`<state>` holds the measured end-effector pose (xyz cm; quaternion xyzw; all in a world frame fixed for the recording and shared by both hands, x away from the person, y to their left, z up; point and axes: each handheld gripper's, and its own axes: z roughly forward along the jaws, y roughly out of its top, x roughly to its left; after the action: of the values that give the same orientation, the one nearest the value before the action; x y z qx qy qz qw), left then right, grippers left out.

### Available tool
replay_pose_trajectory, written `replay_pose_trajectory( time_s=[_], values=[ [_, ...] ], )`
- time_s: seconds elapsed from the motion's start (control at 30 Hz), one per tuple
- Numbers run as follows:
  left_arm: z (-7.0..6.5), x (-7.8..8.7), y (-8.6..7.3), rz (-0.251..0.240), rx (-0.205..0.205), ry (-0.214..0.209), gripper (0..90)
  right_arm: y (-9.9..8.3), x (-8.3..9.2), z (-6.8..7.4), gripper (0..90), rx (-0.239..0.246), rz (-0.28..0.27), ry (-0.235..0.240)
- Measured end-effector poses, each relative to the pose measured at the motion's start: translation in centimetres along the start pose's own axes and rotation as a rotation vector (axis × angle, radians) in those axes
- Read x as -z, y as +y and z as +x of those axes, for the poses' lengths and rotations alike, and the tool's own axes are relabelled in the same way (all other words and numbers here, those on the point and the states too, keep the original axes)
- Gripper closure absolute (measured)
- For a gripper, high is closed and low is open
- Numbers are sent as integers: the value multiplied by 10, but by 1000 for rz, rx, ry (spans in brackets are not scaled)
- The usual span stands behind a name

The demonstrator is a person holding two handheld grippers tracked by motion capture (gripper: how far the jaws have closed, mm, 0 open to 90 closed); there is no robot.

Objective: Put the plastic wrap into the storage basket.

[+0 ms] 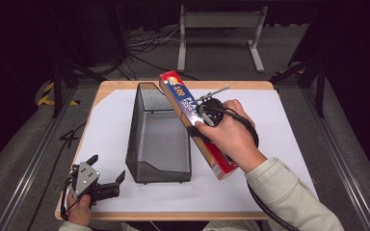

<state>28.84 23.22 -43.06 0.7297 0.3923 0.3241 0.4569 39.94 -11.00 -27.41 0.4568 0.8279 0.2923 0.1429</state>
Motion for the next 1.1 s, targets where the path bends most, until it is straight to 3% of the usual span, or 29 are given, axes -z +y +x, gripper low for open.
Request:
replay_pose_trajectory(
  time_s=[0.43, 1.1],
  values=[
    [0, 0, 0, -3, 7, -3, 0, 9, -12, 20, 389, -1, 2, 11],
    [1, 0, 0, -7, 9, -2, 0, 11, -55, 39, 388, -9, 59, 7]
  ],
)
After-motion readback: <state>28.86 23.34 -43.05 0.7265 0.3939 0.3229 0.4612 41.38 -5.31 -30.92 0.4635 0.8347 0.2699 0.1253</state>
